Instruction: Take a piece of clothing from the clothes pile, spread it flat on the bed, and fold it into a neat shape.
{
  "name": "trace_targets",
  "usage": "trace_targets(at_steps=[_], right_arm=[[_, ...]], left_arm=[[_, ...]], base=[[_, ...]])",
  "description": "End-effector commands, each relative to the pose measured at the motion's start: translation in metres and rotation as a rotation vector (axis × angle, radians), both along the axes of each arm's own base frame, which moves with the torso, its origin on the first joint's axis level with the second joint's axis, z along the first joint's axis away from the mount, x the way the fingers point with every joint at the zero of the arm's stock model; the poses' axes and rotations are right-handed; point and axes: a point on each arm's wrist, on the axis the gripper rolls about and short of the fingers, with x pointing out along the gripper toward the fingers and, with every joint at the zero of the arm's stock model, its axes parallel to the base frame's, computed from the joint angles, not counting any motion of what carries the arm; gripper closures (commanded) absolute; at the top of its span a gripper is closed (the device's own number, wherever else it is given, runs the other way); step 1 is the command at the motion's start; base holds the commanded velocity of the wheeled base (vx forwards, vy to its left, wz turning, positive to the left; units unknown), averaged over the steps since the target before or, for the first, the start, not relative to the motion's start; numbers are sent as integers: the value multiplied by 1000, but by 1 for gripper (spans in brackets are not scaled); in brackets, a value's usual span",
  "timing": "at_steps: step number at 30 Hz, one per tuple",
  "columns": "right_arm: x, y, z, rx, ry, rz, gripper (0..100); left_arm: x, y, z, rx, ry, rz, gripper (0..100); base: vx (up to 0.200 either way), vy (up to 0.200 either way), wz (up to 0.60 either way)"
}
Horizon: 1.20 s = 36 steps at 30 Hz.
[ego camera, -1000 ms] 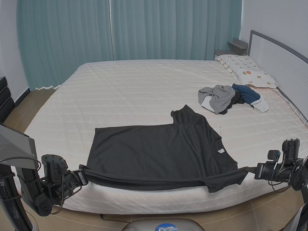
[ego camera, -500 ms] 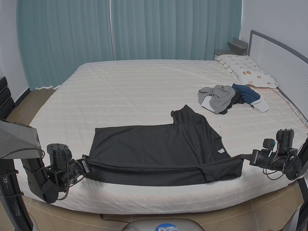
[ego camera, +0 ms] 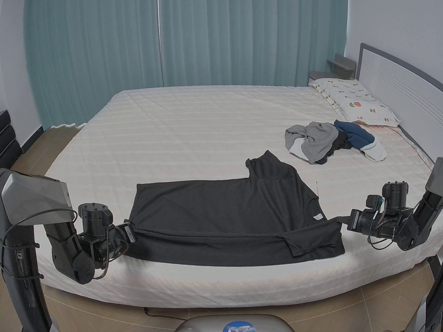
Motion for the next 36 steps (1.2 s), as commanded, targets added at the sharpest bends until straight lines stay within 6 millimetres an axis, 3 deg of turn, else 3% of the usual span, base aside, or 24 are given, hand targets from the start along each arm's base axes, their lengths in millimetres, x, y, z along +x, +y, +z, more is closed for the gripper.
trace_targets(at_steps=[1,11,18,36], right_arm=[[13,4,-12,4,13,-2,100],[28,20,-19,61,26,-18,100],[40,20,-24,75,1,-86,100],[44,16,-22,131,-14,-133,100]], left_arm=[[10,1,-13,2,14,8,100],[26,2,-25,-16,6,30,100],[31,1,-30,-21,3,36,100],[38,-1,-25,-55,-31,52,100]], base=[[0,0,0],[0,0,0],[0,0,0],[0,0,0]])
